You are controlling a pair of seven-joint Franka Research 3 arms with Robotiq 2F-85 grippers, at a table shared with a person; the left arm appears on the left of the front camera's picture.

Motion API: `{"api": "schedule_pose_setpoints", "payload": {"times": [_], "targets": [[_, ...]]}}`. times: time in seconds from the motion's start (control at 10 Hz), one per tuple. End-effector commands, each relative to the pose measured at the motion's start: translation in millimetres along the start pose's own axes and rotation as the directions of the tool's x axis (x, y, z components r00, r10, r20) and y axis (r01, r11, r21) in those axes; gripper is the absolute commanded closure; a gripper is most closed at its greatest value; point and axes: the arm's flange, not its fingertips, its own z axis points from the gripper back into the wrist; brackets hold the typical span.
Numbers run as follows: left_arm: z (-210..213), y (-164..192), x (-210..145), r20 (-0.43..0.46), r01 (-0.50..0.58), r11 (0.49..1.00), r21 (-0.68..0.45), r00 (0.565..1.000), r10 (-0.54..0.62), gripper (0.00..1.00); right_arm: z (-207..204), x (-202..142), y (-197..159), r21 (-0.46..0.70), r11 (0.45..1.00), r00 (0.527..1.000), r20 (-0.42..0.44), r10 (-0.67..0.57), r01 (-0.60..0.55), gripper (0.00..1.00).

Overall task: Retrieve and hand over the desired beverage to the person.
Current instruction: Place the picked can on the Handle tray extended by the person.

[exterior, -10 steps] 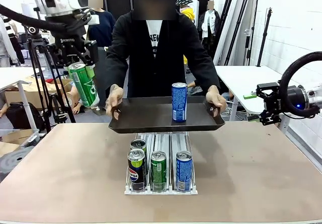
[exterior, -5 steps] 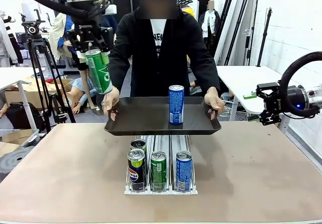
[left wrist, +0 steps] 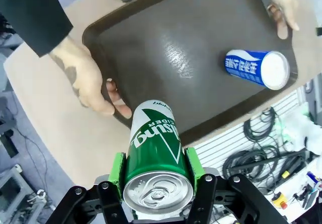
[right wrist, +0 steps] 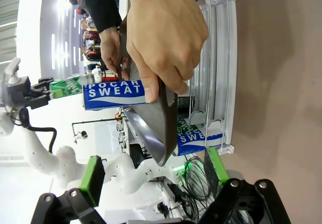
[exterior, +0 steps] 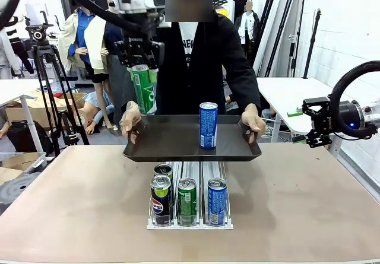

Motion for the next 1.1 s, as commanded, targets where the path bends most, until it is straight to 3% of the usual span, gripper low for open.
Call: {"api": "schedule_pose_setpoints", "payload": {"times": [0.0,1.0], "targets": [[3.1,-5.7,28.2,-0.005,-0.007,0.998,0.057,1.0,0.007,1.0,-0.4,-1.4,0.8,-0.009,1.0,1.0,-0.002,-0.003,0.003,0.0],[-63.3,-26.4,68.1,-0.044,0.111,0.993,0.043,0.993,-0.109,1.0,-0.4,-1.4,0.8,-0.009,1.0,1.0,-0.002,-0.003,0.003,0.0]]}}
